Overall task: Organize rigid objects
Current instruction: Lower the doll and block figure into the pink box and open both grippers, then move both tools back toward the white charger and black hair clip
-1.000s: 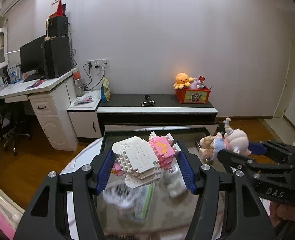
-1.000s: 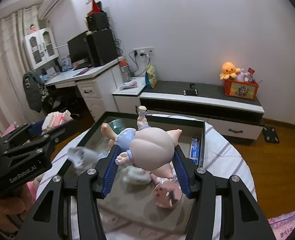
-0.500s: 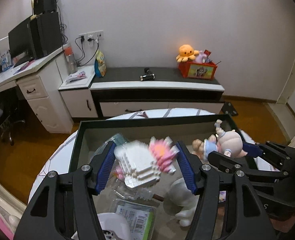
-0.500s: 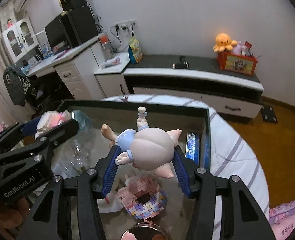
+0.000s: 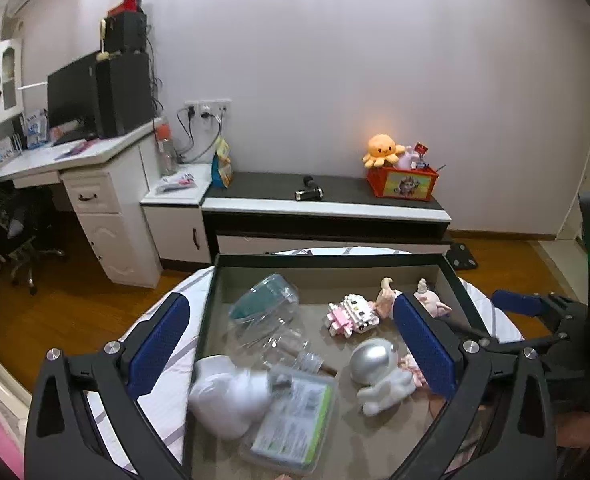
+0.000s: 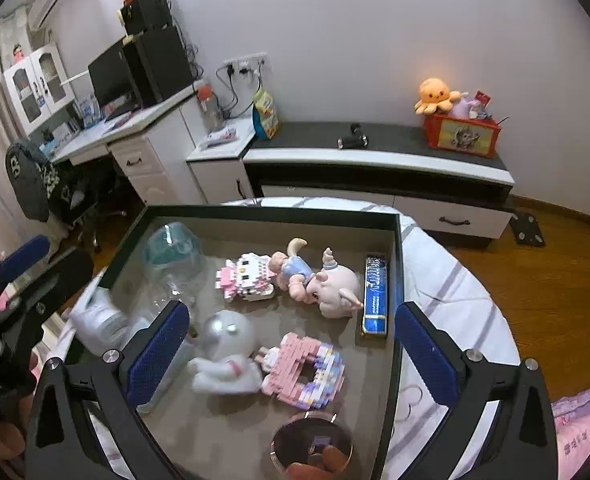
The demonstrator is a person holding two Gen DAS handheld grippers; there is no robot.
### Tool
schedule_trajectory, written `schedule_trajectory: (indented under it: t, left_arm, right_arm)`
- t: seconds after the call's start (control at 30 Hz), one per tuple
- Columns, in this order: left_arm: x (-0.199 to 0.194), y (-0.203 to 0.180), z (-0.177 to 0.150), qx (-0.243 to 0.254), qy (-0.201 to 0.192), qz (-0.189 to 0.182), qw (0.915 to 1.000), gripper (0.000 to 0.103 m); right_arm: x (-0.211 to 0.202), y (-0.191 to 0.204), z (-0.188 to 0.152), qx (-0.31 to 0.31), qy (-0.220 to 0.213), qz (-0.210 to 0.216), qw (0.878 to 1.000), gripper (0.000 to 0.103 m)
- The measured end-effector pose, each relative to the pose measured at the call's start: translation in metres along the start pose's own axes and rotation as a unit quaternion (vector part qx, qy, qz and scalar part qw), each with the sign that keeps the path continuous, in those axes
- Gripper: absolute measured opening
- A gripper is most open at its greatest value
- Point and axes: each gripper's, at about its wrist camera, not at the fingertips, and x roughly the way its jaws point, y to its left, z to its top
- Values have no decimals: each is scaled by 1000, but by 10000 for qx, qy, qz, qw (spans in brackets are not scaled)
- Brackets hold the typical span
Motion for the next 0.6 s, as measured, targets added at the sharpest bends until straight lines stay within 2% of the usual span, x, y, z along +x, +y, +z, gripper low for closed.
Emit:
schedule_trajectory:
  t: [0.27, 0.6]
  left_arm:
    - [-54, 13, -19, -132, -223, 68, 9996, 103]
    - [-123, 19, -44, -231, -629, 316, 9972, 103]
  right_arm:
    - [-54, 21, -24, 46, -490, -101, 9987, 103]
    - [-118, 27, -57, 132, -1025, -176, 9945, 103]
